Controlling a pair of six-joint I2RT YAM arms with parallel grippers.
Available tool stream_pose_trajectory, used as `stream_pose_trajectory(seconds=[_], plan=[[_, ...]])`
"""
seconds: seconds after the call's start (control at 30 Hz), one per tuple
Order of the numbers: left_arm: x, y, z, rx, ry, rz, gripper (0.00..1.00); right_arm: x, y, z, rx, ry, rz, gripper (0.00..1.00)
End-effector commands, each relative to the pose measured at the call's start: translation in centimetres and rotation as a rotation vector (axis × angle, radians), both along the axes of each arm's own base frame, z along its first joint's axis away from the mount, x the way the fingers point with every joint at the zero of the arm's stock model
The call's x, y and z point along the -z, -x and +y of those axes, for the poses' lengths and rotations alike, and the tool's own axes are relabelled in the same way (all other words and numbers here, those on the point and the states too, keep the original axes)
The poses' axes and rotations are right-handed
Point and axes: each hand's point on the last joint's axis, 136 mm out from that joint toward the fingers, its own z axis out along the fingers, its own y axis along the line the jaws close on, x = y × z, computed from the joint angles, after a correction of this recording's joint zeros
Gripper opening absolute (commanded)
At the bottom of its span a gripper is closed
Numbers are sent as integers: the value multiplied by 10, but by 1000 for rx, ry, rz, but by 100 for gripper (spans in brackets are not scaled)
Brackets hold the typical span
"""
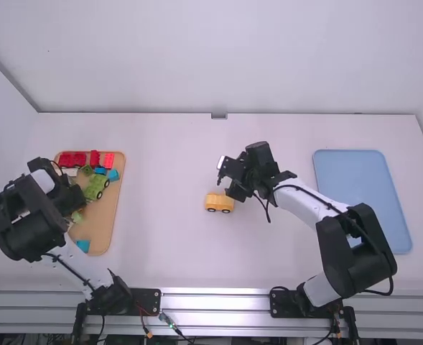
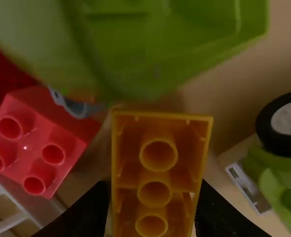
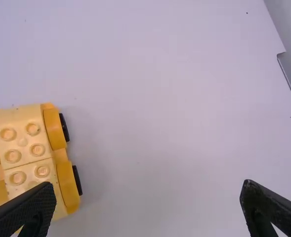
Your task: Assemble lego blocks to make yellow taxi
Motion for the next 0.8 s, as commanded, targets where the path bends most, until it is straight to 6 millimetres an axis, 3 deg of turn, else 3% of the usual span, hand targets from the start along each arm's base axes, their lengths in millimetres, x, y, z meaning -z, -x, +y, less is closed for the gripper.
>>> stream_pose_trajectory(seconds=[0.0,0.2,0.5,0.77], plan=[[10,6,-2,4,-6,30,45,-11,-3,4,-2,-18,-19,99],[14,7,-4,28,-7,31,45,-11,-2,4,-2,-17,-16,99],[14,3,-14,35,56,-4,33,-11,-2,4,-2,-17,-16,99],[12,-7,-7,65,17,-36,28,-11,-2,4,-2,-17,-16,99]])
